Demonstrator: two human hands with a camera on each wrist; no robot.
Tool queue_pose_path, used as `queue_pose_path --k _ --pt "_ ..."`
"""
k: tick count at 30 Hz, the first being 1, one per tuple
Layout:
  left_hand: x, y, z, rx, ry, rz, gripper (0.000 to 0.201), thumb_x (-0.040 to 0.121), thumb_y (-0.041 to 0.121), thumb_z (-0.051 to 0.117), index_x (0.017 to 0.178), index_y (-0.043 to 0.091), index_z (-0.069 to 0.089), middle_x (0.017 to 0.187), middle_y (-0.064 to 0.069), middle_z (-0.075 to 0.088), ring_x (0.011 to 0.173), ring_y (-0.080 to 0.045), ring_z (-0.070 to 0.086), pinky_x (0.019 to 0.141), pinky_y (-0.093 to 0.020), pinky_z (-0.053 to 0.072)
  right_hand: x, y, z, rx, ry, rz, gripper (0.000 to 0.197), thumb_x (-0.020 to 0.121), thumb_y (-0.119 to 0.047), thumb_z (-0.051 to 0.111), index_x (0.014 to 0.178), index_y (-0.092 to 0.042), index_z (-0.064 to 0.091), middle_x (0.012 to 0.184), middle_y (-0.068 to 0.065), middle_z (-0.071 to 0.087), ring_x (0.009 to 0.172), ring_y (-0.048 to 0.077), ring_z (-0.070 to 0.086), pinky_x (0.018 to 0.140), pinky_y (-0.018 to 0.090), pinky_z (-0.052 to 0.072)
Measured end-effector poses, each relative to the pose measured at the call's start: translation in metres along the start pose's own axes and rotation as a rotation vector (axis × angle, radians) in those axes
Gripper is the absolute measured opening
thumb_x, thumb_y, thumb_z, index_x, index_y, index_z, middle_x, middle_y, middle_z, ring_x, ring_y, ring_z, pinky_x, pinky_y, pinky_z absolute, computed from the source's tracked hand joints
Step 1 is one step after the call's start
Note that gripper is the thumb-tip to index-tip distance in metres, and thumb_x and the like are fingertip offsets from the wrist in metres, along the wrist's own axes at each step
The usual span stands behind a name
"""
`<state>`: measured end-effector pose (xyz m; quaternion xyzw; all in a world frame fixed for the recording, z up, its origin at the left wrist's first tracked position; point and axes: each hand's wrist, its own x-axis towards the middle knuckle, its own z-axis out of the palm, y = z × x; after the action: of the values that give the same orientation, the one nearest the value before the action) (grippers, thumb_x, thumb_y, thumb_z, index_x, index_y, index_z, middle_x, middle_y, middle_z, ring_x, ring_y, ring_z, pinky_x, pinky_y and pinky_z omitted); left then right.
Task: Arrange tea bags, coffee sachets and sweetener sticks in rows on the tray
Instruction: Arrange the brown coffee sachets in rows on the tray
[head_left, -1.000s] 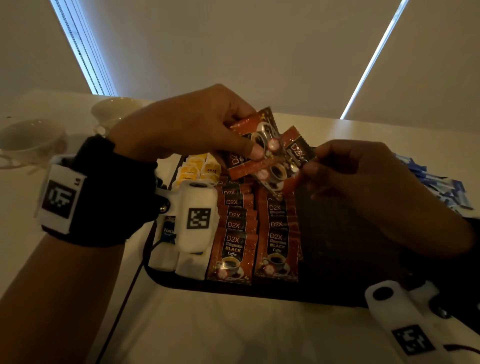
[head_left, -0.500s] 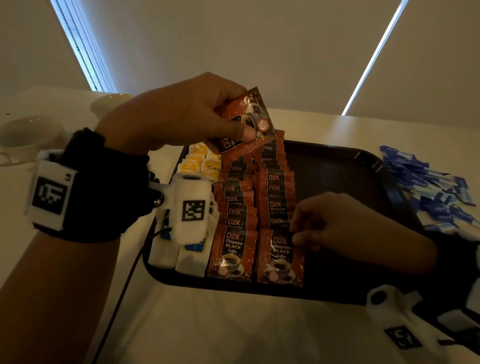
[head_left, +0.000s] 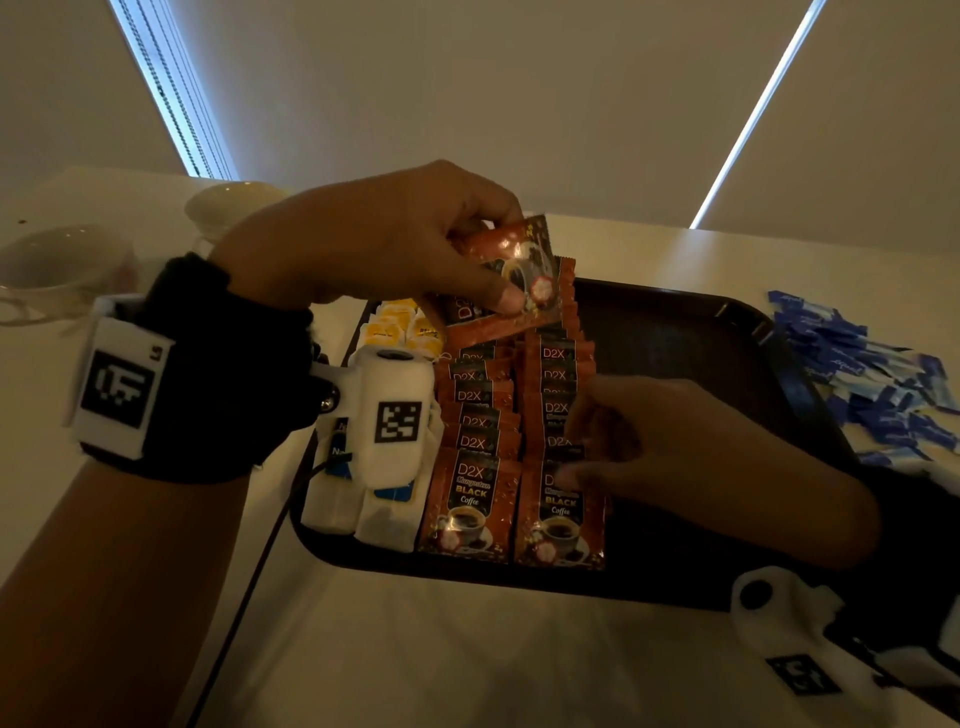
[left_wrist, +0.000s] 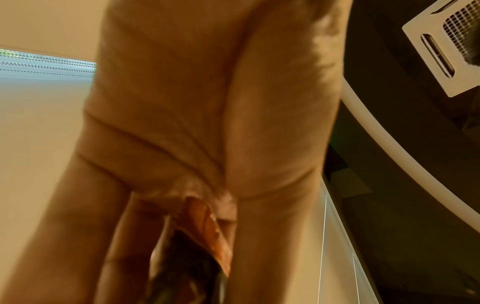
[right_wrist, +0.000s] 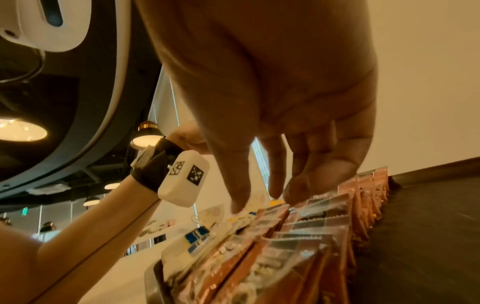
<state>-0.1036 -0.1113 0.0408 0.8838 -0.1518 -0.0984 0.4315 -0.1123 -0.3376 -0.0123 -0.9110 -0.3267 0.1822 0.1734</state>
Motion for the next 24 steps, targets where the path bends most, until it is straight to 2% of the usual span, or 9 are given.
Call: queue_pose_path --k 3,6,8,10,12,17,20,22,24 --pt "0.0 0.001 0.007 0.086 -0.156 0.004 0.033 0.065 0.034 0.07 0.096 0.024 0.062 0.086 0.013 0.068 0.079 -0.012 0.07 0.062 -0.029 0.059 0.001 -0.011 -0.009 0.209 0.184 -0.016 0.034 0.065 -0.064 0.049 0.094 -0.048 0.042 0.088 -0.019 0.057 0.083 -0.012 0.056 0.058 0.004 0.046" --pt "0.003 0.003 0.016 0.134 -0.259 0.001 0.041 0.063 0.031 0.074 0.099 0.024 0.058 0.091 0.005 0.072 0.076 -0.016 0.071 0.065 -0.038 0.06 0.002 -0.016 -0.012 0.357 0.353 -0.071 0.043 0.066 -0.059 0.049 0.105 -0.04 0.049 0.09 -0.017 0.061 0.083 -0.006 0.06 0.063 0.015 0.052" --pt "0.004 0.005 0.019 0.13 -0.264 -0.001 0.046 0.06 0.031 0.076 0.101 0.024 0.056 0.089 -0.001 0.073 0.069 -0.023 0.07 0.057 -0.035 0.058 0.003 -0.016 -0.009 0.416 0.396 -0.071 0.033 0.074 -0.046 0.058 0.104 -0.033 0.054 0.089 -0.013 0.066 0.081 -0.002 0.064 0.064 0.019 0.055" --pt "0.005 0.006 0.02 0.108 -0.235 0.003 0.052 0.057 0.034 0.077 0.104 0.024 0.056 0.085 -0.003 0.073 0.062 -0.028 0.068 0.047 -0.023 0.051 0.003 -0.012 -0.008 0.508 0.397 -0.044 0.02 0.078 -0.028 0.065 0.098 -0.028 0.059 0.085 -0.008 0.069 0.076 0.002 0.067 0.064 0.019 0.057" --pt "0.005 0.006 0.017 0.071 -0.164 0.02 0.056 0.058 0.033 0.077 0.109 0.023 0.055 0.079 -0.006 0.072 0.062 -0.028 0.067 0.051 -0.021 0.052 0.002 -0.007 -0.009 0.587 0.352 -0.017 0.016 0.076 -0.021 0.067 0.092 -0.024 0.061 0.084 -0.008 0.071 0.072 0.004 0.068 0.062 0.015 0.055" --pt "0.001 0.009 0.009 -0.053 -0.021 0.1 0.041 0.067 0.023 0.074 0.106 0.018 0.06 0.08 -0.004 0.073 0.072 -0.019 0.07 0.067 -0.023 0.056 -0.004 -0.002 -0.009 0.692 0.211 0.054 0.022 0.072 -0.029 0.063 0.089 -0.016 0.064 0.082 -0.008 0.072 0.071 0.003 0.068 0.056 0.011 0.051" --pt "0.002 0.013 0.016 -0.006 -0.074 0.099 0.03 0.071 0.017 0.074 0.098 0.014 0.064 0.08 -0.003 0.073 0.076 -0.016 0.071 0.066 -0.021 0.055 -0.006 -0.003 -0.008 0.612 0.291 0.028 0.027 0.069 -0.041 0.058 0.086 -0.022 0.066 0.083 -0.012 0.07 0.074 0.001 0.066 0.06 0.01 0.051" --pt "0.005 0.015 0.024 0.061 -0.13 0.105 0.026 0.075 0.012 0.074 0.098 0.014 0.065 0.08 -0.002 0.074 0.076 -0.016 0.07 0.069 -0.028 0.057 -0.008 -0.005 -0.008 0.58 0.332 0.002 0.019 0.072 -0.039 0.06 0.082 -0.025 0.067 0.085 -0.013 0.07 0.076 0.0 0.065 0.064 0.012 0.052" --pt "0.007 0.014 0.028 0.091 -0.158 0.109 0.025 0.077 0.013 0.074 0.099 0.018 0.064 0.078 0.0 0.074 0.074 -0.015 0.07 0.074 -0.035 0.055 -0.007 -0.006 -0.005 0.58 0.291 0.002 0.011 0.074 -0.034 0.064 0.079 -0.026 0.068 0.085 -0.015 0.071 0.079 -0.001 0.066 0.067 0.016 0.052"
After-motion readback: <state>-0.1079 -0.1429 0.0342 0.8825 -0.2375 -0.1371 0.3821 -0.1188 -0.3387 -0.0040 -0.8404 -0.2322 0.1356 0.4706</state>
